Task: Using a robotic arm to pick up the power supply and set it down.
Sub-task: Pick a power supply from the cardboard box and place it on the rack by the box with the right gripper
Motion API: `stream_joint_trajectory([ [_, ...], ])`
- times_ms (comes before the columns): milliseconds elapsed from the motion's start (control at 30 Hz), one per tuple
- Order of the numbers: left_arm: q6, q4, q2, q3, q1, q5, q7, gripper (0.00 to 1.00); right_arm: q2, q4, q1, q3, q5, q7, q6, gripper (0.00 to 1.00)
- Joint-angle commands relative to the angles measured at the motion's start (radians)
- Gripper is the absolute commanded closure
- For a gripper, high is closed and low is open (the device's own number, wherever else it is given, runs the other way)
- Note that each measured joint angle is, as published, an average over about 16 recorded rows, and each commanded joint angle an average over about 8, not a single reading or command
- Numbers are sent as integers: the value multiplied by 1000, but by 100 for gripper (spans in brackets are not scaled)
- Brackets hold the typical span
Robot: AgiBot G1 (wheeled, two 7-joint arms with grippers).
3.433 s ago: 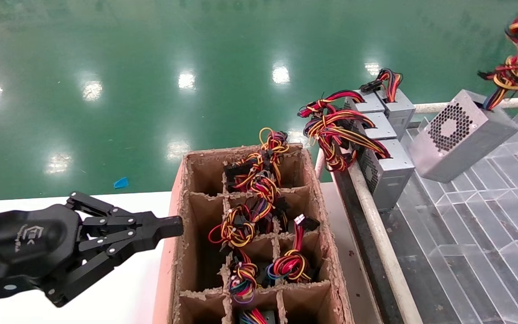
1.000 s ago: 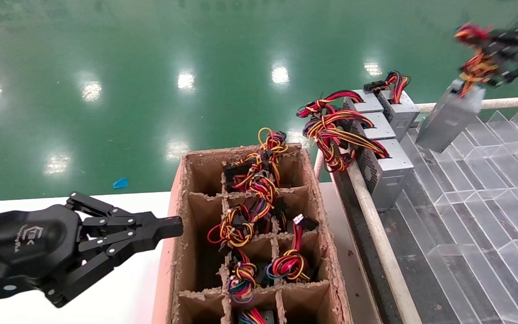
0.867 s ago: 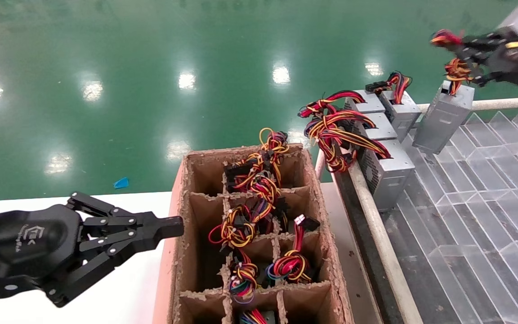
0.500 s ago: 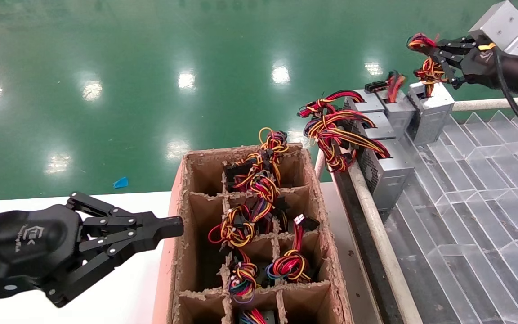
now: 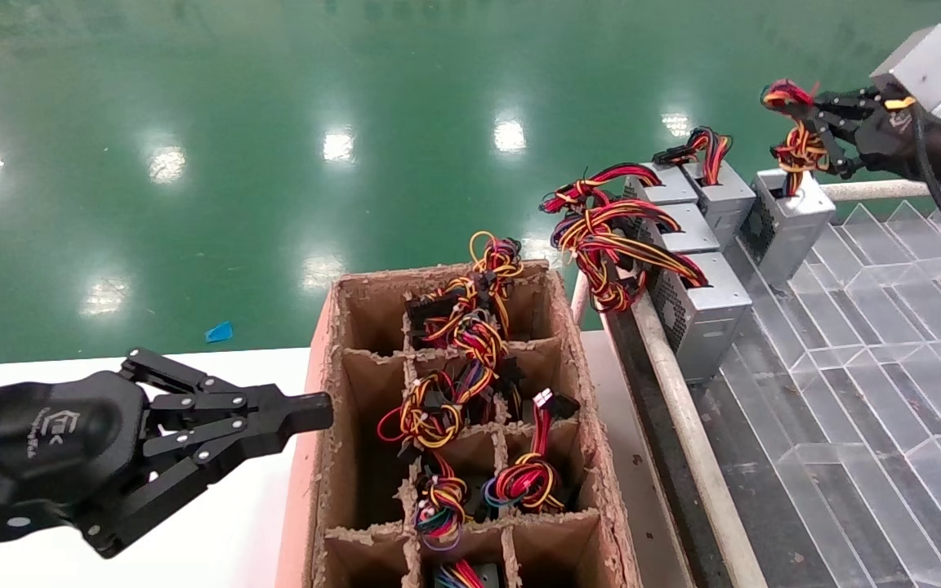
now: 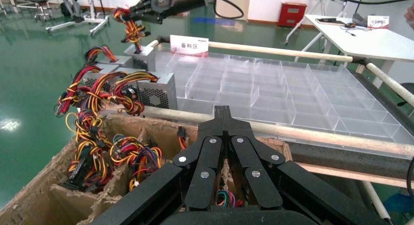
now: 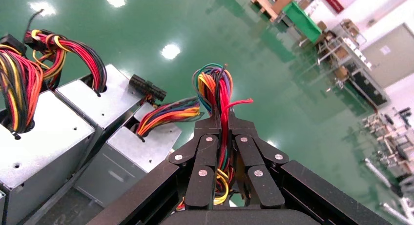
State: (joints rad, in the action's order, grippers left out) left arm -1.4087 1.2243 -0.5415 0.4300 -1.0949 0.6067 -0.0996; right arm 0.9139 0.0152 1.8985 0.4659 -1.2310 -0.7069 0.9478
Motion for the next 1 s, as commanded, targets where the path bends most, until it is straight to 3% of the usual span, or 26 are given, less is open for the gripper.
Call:
stream_joint_trajectory([
  [33, 0, 0, 0, 0, 0, 0, 0, 100, 4, 5, -10, -3, 4, 5, -10, 100],
  [633, 0, 0, 0, 0, 0, 0, 0, 100, 65, -16, -57, -18, 26, -50, -137, 97],
  [900, 0, 0, 0, 0, 0, 0, 0, 100, 65, -11, -59, -6, 8, -43, -128, 3],
  [1000, 0, 0, 0, 0, 0, 0, 0, 100, 61, -15, -51, 1, -1, -42, -122, 0],
])
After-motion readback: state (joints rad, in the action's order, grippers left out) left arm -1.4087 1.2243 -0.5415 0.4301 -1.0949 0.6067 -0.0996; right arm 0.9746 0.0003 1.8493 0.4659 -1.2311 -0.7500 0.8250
